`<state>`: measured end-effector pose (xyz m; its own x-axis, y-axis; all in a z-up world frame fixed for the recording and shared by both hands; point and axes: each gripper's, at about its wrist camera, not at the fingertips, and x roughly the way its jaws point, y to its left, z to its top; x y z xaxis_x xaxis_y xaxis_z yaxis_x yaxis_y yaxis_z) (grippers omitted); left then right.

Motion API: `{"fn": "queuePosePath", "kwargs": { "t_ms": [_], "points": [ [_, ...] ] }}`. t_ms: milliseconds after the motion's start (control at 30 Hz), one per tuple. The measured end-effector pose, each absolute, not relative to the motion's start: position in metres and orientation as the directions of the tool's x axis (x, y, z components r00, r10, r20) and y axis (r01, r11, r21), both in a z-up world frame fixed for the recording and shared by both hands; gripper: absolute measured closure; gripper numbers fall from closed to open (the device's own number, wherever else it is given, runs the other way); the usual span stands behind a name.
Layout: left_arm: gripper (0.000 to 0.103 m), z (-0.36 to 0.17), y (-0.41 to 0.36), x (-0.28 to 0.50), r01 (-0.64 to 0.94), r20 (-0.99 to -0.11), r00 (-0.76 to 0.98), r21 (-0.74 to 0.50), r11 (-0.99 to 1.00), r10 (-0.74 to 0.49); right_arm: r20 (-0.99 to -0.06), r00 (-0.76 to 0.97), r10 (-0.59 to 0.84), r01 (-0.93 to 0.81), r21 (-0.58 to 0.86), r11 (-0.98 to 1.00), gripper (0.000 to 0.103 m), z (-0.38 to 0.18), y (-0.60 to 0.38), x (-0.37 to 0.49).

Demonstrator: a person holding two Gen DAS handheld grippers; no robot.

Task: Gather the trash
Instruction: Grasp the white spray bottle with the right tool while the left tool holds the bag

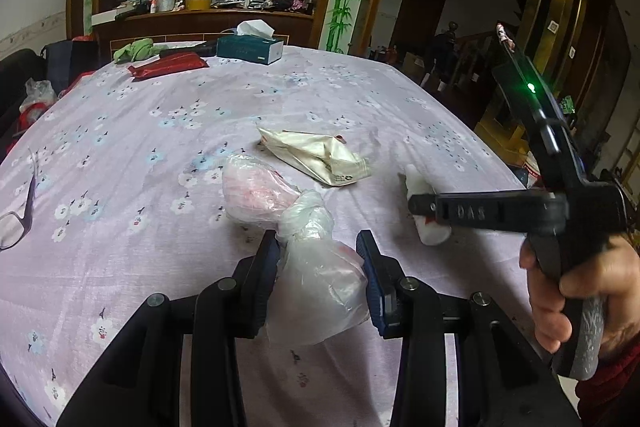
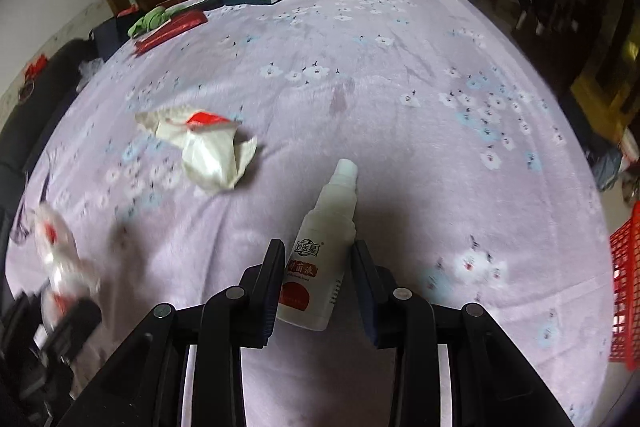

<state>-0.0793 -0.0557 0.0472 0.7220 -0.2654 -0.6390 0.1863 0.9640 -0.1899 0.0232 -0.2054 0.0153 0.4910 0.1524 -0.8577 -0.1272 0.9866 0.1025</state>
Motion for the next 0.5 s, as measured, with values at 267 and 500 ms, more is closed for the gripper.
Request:
{"fn": "queuePosePath", "kwargs": {
  "t_ms": [267, 500],
  "points": [
    [0.065, 0.046, -0.069, -0.082, 0.193, -0.651, 0.716, -0.166, 0.967, -0.254, -0.842, 0.506, 0.189, -0.134, 0.14, 0.981, 0.067, 0.014, -0.216, 0.016],
    [0.065, 0.046, -0.073, -0.082, 0.189, -0.651, 0.72, -0.152, 0.97, -0.242, -0.839, 0.504, 0.206, -0.102, 0.178, 0.979, 0.066, 0.013, -0.219, 0.019]
  ]
}}
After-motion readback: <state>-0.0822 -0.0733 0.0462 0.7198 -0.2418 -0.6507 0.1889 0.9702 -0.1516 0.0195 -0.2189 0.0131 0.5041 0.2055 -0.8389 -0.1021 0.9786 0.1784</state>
